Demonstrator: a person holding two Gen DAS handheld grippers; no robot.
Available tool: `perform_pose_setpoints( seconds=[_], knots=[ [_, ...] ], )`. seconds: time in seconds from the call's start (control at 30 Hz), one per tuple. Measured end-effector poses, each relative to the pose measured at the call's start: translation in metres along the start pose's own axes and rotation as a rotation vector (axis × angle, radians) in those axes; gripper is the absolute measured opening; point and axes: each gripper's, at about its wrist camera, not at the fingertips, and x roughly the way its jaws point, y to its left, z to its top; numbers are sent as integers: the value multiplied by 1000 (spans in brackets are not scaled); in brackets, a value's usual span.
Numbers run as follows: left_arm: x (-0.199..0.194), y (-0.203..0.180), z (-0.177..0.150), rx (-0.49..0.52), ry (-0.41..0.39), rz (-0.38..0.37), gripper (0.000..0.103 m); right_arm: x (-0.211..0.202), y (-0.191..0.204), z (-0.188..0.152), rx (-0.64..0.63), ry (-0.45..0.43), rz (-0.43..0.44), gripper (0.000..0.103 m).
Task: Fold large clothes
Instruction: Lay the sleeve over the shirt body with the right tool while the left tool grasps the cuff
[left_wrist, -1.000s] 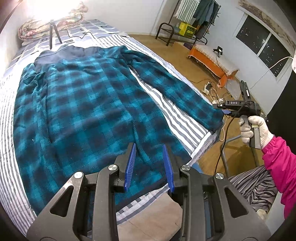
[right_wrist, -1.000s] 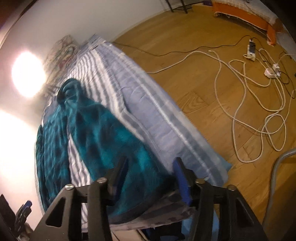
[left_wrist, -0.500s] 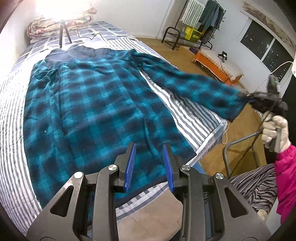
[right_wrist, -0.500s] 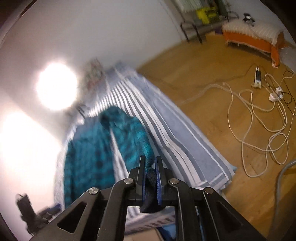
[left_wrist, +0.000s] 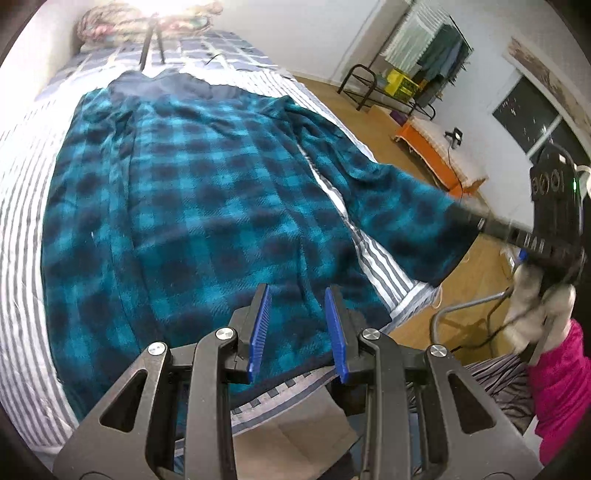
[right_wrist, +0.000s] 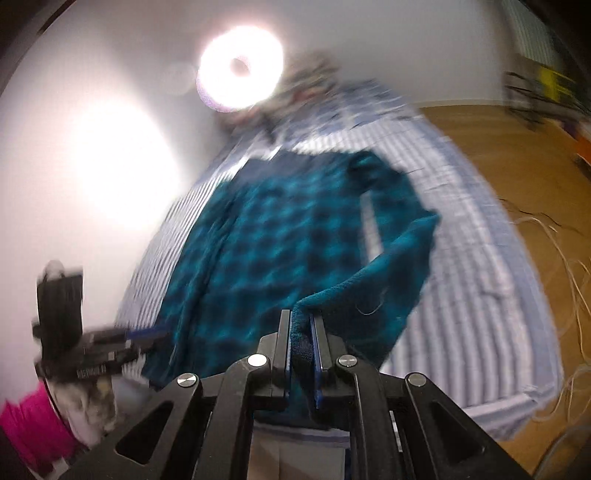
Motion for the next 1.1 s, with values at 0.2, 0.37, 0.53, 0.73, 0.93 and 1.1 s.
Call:
perform_pose_setpoints(
  seconds=[0.2, 0.37, 0.53, 0.73, 0.93, 1.1],
  knots=[
    [14, 25, -6, -116, 34, -44, 30, 64, 41, -29, -134, 209, 90, 6],
    [28, 27, -11, -121, 79, -53, 30, 74, 54, -41, -217, 352, 206, 37],
    [45, 22, -12, -128, 114, -75, 47, 41, 19, -9, -129, 230, 267, 37],
    [70, -7, -12, 15, 134, -25, 48, 36, -55, 51, 63, 99, 189, 38],
    [101, -19, -19, 72, 181, 2, 48, 67, -119, 95, 195, 56, 119, 40],
    [113, -25, -20, 98, 195, -20, 46, 97, -160, 129, 300, 10, 103, 46]
  ],
)
